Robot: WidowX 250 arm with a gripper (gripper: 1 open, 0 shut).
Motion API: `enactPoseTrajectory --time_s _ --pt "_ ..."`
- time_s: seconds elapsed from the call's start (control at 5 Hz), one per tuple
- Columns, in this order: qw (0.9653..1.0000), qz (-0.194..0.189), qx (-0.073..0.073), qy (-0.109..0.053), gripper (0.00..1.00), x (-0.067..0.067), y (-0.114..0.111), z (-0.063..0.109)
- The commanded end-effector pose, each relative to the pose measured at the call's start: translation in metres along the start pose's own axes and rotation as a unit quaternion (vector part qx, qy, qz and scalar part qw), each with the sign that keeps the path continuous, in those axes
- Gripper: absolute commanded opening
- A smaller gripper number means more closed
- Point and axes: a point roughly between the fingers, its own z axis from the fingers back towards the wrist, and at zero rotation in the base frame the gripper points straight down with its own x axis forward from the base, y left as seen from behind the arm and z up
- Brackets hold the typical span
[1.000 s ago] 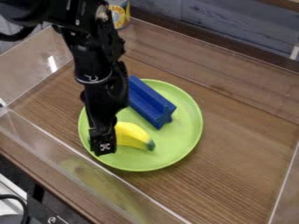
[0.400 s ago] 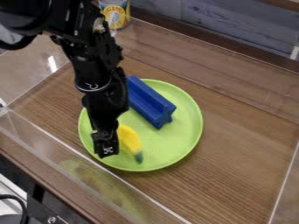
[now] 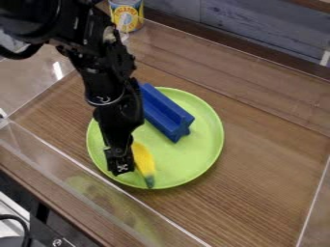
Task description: Remove the banana from inside the green plate and put it on the table
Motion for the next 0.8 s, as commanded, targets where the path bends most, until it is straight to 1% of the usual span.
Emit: enactPoseTrajectory --time_s 0.0,0.2,0.6 --pt "0.9999 0.005 0.007 -0.011 1.00 0.0021 0.0036 -0.0016" --pt "0.9998 0.007 0.008 -0.017 1.00 0.0036 0.0045 -0.0045" --pt "0.9997 0.008 0.009 -0.024 1.00 0.0051 0.0046 -0.0094"
